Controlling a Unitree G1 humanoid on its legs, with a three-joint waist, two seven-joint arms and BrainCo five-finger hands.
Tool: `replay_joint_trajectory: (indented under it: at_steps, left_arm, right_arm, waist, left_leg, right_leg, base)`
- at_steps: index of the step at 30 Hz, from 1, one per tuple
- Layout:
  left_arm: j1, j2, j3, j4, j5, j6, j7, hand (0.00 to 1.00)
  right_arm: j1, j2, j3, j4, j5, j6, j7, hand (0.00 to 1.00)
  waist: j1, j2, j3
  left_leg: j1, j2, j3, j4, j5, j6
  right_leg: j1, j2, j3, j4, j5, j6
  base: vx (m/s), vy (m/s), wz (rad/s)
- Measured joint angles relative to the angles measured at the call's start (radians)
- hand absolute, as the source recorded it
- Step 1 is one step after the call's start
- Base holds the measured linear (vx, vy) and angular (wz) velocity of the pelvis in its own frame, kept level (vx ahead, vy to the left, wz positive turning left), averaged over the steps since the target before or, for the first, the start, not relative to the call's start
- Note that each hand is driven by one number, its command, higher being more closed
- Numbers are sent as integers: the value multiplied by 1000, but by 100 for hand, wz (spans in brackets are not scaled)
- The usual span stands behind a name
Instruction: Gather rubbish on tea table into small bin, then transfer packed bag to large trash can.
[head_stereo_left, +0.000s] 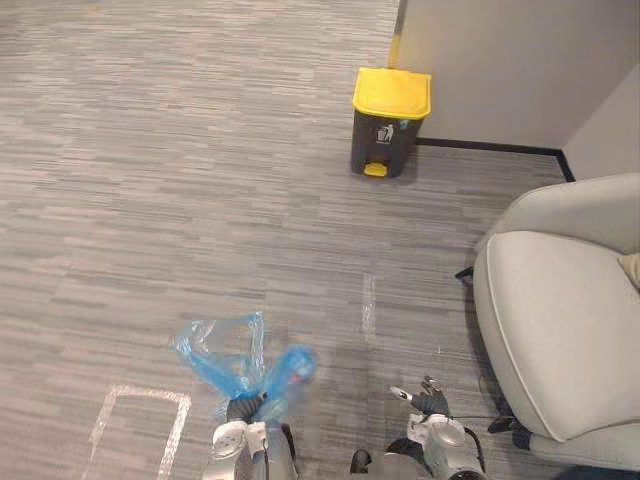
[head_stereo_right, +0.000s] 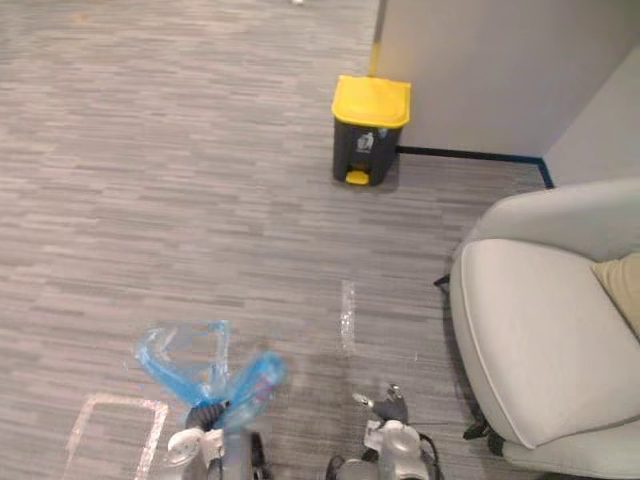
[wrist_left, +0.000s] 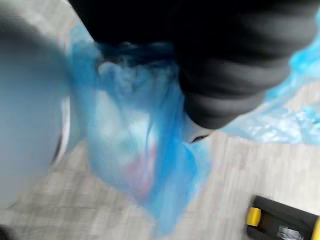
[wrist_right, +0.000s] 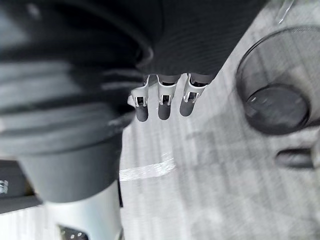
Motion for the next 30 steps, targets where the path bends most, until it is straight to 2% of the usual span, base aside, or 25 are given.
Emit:
replay_joint_trajectory:
  at_steps: [1, 2, 4, 6, 7, 8, 9, 10, 11, 13, 14, 16, 17, 18, 19, 20, 22, 23, 25, 26, 28, 30]
  left_arm:
    - [2, -10, -1, 6, 0, 0, 0, 100]
    - [-15, 6, -1, 35, 0, 2, 1, 100]
    - [-35, 14, -1, 44, 0, 2, 2, 100]
    - [-32, 20, -3, 46, 0, 4, 2, 100]
    - [-25, 23, -11, 46, 0, 5, 2, 100]
    - [-15, 29, -31, 43, 0, 5, 2, 100]
    - [-6, 35, -45, 43, 0, 6, 2, 100]
    - [-1, 40, -51, 45, 0, 9, 2, 100]
    - [-1, 40, -50, 45, 0, 13, 5, 100]
    - [-3, 37, -50, 45, 0, 14, 9, 100]
    - [-4, 35, -48, 45, 0, 15, 11, 100]
    - [-4, 34, -43, 45, 0, 18, 17, 100]
    - [-9, 35, -43, 46, 0, 18, 21, 100]
    - [-6, 44, -44, 53, 0, 16, 21, 100]
    - [-17, 34, -47, 89, 0, 19, 20, 100]
    - [-15, 27, -45, 98, 1, 18, 17, 100]
    - [-20, 13, -36, 104, 2, 19, 16, 100]
    - [-25, 3, -35, 103, 2, 19, 12, 100]
    - [-25, -10, -24, 100, 1, 17, 8, 100]
    - [-18, -28, 1, 84, 2, 17, 2, 100]
    - [-2, -37, 2, 67, 1, 18, -1, 100]
    - [3, -36, 1, 58, 0, 20, -1, 100]
  right_arm:
    - [4, -15, -1, 3, 0, 0, -1, 0]
    - [-5, -3, -4, 20, 1, 6, -4, 0]
    - [-4, 1, -6, 20, 0, 5, -6, 0]
    - [-5, 8, -5, 18, 0, 5, -6, 0]
    - [-5, 9, -5, 15, 0, 5, -5, 0]
    - [-6, 11, -1, 12, -2, 4, -2, 0]
    - [-4, 14, 3, 11, -2, 4, 1, 0]
    - [0, 20, 5, 11, -3, 4, 2, 0]
    - [6, 21, 14, 10, -3, 4, 3, 0]
    - [10, 21, 22, 5, -4, 5, 3, 0]
    - [20, 20, 29, 4, -4, 5, 3, 0]
    - [23, 19, 36, -2, -5, 6, 3, 0]
    - [24, 17, 36, 3, -5, 6, 3, 0]
    - [27, 11, 38, 20, -7, 8, 3, 0]
    - [17, -8, 35, 38, -13, 10, 3, 0]
    - [3, -25, 31, 46, -23, 9, 2, 0]
    - [0, -38, 12, 47, -25, 10, 1, 0]
    - [17, -36, -1, 49, -25, 12, 1, 0]
    - [35, -30, 4, 45, -23, 12, 1, 0]
    - [45, -22, 21, 42, -22, 10, 1, 0]
    - [40, -16, 39, 40, -20, 10, 1, 0]
    - [49, -6, 38, 40, -19, 12, 2, 0]
  waist:
    - [3, 29, -10]
    - [-4, -10, -17]
    - [-4, -15, -19]
    - [3, -18, -18]
    - [5, -19, -17]
    - [5, -13, -14]
    - [4, -11, -13]
    - [-2, -9, -12]
    - [-2, -7, -11]
    - [-7, 0, -6]
    - [-13, 5, -3]
    - [-24, 7, -2]
    - [-28, -5, -9]
    - [-36, -33, -22]
    - [-42, 4, -27]
    - [-34, 25, -41]
    - [-41, 42, -37]
    - [-46, 53, -33]
    - [-48, 53, -32]
    - [-40, 46, -32]
    - [-33, 48, -28]
    - [-17, 45, -28]
  left_leg:
    - [-2, -3, -44, -165, 190, -16]
    - [8, -43, -11, -157, 165, 2]
    - [5, -61, 0, -127, 114, 18]
    - [35, -67, 37, -98, 70, 44]
    - [70, -73, 55, -108, 50, 52]
    - [132, -75, 80, -131, 22, 54]
    - [172, -75, 94, -145, 6, 57]
    - [208, -73, 105, -155, -8, 58]
    - [251, -71, 115, -172, -23, 56]
    - [307, -65, 119, -202, -54, 53]
    - [347, -56, 120, -220, -66, 41]
    - [404, -48, 120, -255, -70, 26]
    - [435, -48, 111, -280, -75, 4]
    - [451, -71, 84, -297, -86, -35]
    - [466, -55, 12, -326, -79, -32]
    - [468, -43, -36, -349, -62, -39]
    - [471, -25, -69, -326, -35, -57]
    - [465, -2, -85, -250, -23, -60]
    - [415, 23, -103, -72, 16, -65]
    - [303, 60, -101, 208, 97, -62]
    - [175, 102, -70, 398, 52, -38]
    - [118, 105, -35, 388, 20, -33]
  right_leg:
    - [17, 7, 28, -5, -35, 60]
    - [27, -38, 66, -22, -51, 85]
    - [19, -52, 104, -23, -4, 82]
    - [17, -76, 143, 34, 13, 106]
    - [-2, -88, 161, 109, 22, 123]
    - [-63, -98, 189, 283, 60, 176]
    - [-120, -103, 202, 418, 104, 200]
    - [-182, -103, 208, 556, 103, 212]
    - [-262, -100, 193, 680, 72, 186]
    - [-363, -81, 143, 740, 28, 133]
    - [-415, -62, 103, 710, 4, 107]
    - [-464, -39, 50, 569, -9, 89]
    - [-490, -22, 36, 420, 19, 76]
    - [-483, -12, 41, 282, 145, 24]
    - [-456, 17, 27, 268, 128, 17]
    - [-457, 36, 21, 260, 118, 3]
    - [-431, 43, -8, 264, 82, -18]
    - [-371, 52, -39, 236, 73, -29]
    - [-289, 64, -58, 190, 68, -34]
    - [-199, 69, -56, 120, 45, -39]
    - [-137, 80, -48, 88, 15, -56]
    - [-87, 74, -38, 56, 5, -48]
  base:
    - [412, 319, -43]
    - [420, 307, -27]
    - [388, 256, -14]
    - [379, 253, -28]
    - [357, 204, -44]
    - [390, 188, -53]
    - [301, 111, -50]
    - [275, 46, -37]
    - [271, -4, -30]
    - [277, -48, -19]
    - [386, -150, -6]
    - [421, -200, 9]
    - [374, -212, 35]
    - [473, -224, 35]
    - [402, -166, 12]
    - [336, -117, -9]
    - [362, -163, 19]
    - [394, -185, 51]
    - [380, -131, 41]
    - [369, -68, 17]
    - [284, 31, -8]
    - [277, 101, -16]
